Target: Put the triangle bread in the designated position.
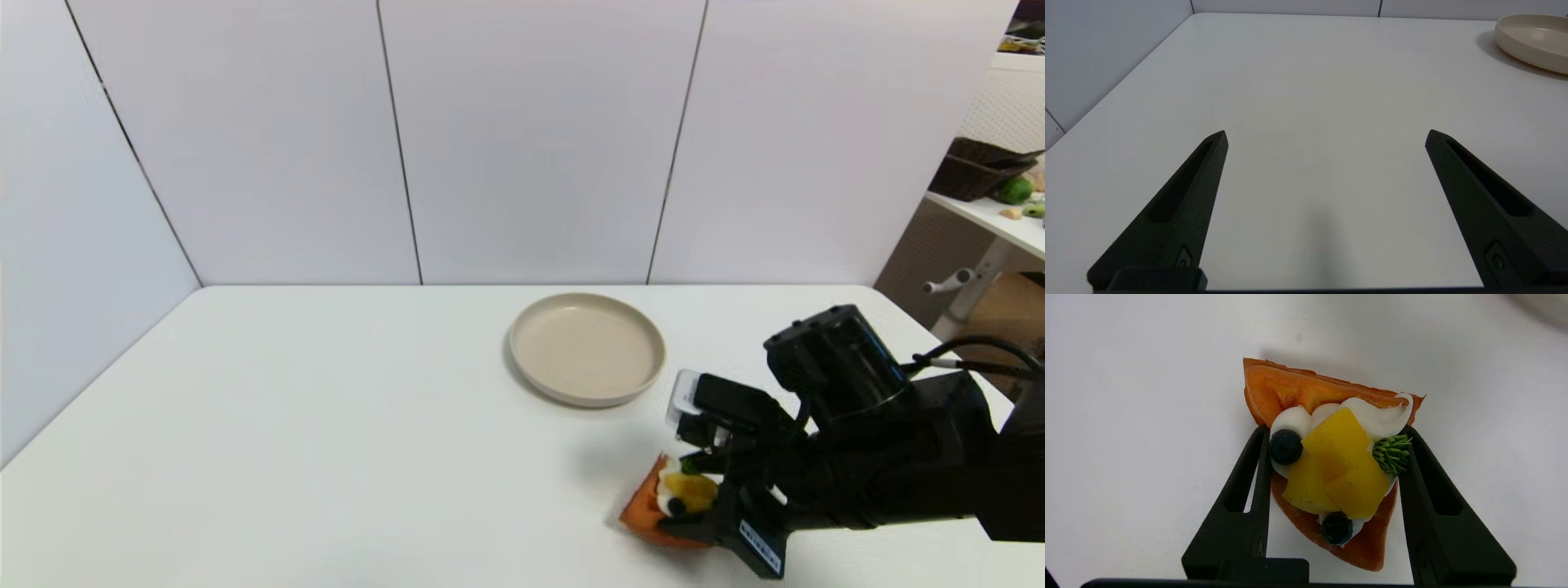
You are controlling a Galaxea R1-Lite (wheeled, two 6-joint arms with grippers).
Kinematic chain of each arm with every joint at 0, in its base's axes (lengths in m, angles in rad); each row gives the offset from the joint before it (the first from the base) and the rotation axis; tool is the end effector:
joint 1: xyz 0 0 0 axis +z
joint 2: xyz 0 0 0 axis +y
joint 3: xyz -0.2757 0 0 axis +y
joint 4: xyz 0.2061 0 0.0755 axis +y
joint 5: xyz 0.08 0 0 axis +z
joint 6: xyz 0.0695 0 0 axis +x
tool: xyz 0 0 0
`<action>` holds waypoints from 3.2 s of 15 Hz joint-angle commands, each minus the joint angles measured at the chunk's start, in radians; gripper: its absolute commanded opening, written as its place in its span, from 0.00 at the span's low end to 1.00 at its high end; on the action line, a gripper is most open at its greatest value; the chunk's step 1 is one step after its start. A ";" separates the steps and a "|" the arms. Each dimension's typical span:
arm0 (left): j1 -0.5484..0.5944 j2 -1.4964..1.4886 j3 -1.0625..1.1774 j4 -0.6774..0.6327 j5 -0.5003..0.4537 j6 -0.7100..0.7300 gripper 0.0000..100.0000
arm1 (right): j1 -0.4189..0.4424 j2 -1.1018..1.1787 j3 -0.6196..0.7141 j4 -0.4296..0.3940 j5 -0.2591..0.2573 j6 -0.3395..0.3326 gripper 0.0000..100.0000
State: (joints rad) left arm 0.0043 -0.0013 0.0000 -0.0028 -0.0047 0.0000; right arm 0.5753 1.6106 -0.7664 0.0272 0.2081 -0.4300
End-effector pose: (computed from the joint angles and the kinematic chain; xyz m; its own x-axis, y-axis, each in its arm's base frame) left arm 0.0798 0.0000 0.0760 1.0000 -0.0004 0.0041 0.0004 1.0000 0.0000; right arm 0.2436 0.1751 0.0583 0.4161 0.5160 -0.7487 -0.8530 0.5069 -0.1247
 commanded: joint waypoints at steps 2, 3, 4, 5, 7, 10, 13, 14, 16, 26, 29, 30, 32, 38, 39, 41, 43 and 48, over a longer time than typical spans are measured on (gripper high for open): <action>0.000 0.000 0.000 0.001 0.000 0.000 1.00 | -0.026 0.011 -0.272 -0.016 -0.042 -0.004 0.00; 0.000 0.000 0.000 0.001 0.000 0.000 1.00 | -0.038 0.046 -0.353 -0.018 -0.042 -0.004 0.00; 0.000 0.000 0.000 -0.002 0.000 0.000 1.00 | -0.052 0.083 -0.418 -0.020 -0.042 -0.004 0.00; 0.000 0.000 0.000 -0.002 0.000 0.000 1.00 | -0.063 0.126 -0.476 -0.021 -0.042 -0.006 0.00; 0.000 0.000 0.000 -0.002 0.000 0.000 1.00 | -0.086 0.236 -0.593 -0.053 -0.042 -0.006 0.00; 0.000 0.000 0.000 -0.002 0.000 0.000 1.00 | -0.106 0.425 -0.717 -0.188 -0.042 -0.013 0.00; 0.000 0.000 0.000 -0.002 0.000 0.000 1.00 | -0.137 0.631 -0.887 -0.288 -0.044 -0.036 0.00; 0.000 0.000 0.000 -0.002 0.000 0.000 1.00 | -0.144 0.686 -0.947 -0.316 -0.042 -0.036 0.00; 0.000 0.000 0.000 -0.002 0.000 0.000 1.00 | -0.163 0.785 -1.050 -0.368 -0.042 -0.056 0.00; 0.000 0.000 0.000 0.001 0.000 0.000 1.00 | -0.196 0.864 -1.105 -0.394 -0.036 -0.064 1.00; 0.000 0.000 0.000 -0.002 0.000 0.000 1.00 | -0.196 0.858 -1.107 -0.389 -0.035 -0.064 1.00; 0.000 0.000 0.000 -0.002 0.000 0.000 1.00 | -0.196 0.850 -1.105 -0.385 -0.036 -0.064 1.00; 0.000 0.000 0.000 0.001 0.000 0.000 1.00 | -0.196 0.831 -1.105 -0.371 -0.036 -0.065 1.00; 0.000 0.000 0.000 -0.002 0.000 0.000 1.00 | -0.204 0.736 -1.102 -0.234 -0.042 -0.061 1.00; 0.000 0.000 0.000 -0.002 0.000 0.000 1.00 | -0.206 0.713 -1.097 -0.233 -0.044 -0.059 1.00; 0.000 0.000 0.000 0.001 0.000 0.000 1.00 | -0.218 0.644 -1.097 -0.178 -0.044 -0.053 1.00; 0.000 0.000 0.000 -0.002 0.000 0.000 1.00 | -0.239 0.558 -1.093 -0.049 -0.045 -0.039 1.00; 0.000 0.000 0.000 0.001 0.000 0.000 1.00 | -0.310 0.190 -0.857 0.381 -0.045 0.105 1.00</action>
State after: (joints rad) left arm 0.0043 -0.0013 0.0000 -0.0019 -0.0043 0.0000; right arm 0.3132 2.0638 -1.7945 0.1683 0.1611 -0.3930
